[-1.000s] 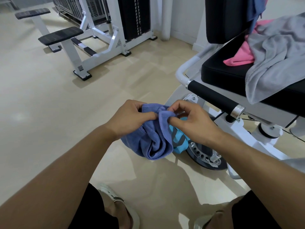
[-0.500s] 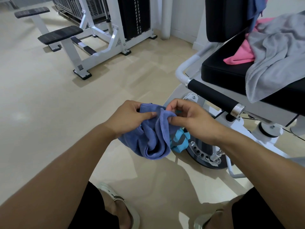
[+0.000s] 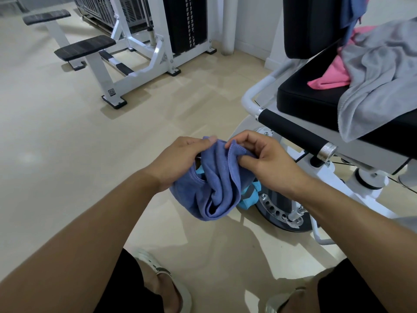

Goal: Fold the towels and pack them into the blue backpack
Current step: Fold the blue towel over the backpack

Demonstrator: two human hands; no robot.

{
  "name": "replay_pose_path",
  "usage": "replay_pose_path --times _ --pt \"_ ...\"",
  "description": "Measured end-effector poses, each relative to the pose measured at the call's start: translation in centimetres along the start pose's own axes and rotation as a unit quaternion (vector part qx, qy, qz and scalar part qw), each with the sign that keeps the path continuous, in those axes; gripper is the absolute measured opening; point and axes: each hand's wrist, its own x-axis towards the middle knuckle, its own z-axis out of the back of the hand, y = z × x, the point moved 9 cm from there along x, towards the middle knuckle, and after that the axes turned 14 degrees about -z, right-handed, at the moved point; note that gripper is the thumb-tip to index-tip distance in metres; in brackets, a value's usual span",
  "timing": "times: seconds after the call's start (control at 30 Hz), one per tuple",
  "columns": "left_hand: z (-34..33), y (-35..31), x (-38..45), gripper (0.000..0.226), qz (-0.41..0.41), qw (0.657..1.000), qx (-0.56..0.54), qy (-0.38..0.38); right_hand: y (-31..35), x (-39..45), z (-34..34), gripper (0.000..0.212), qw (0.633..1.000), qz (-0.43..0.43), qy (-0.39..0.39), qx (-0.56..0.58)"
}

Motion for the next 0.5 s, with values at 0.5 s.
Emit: replay_pose_path --times 0.5 --pt "0.3 -0.2 0.0 0.017 -0.014 0.998 0.047 -0.033 -0.1 -0.1 1.3 0.008 0.996 -0.007 -0.08 -0.047"
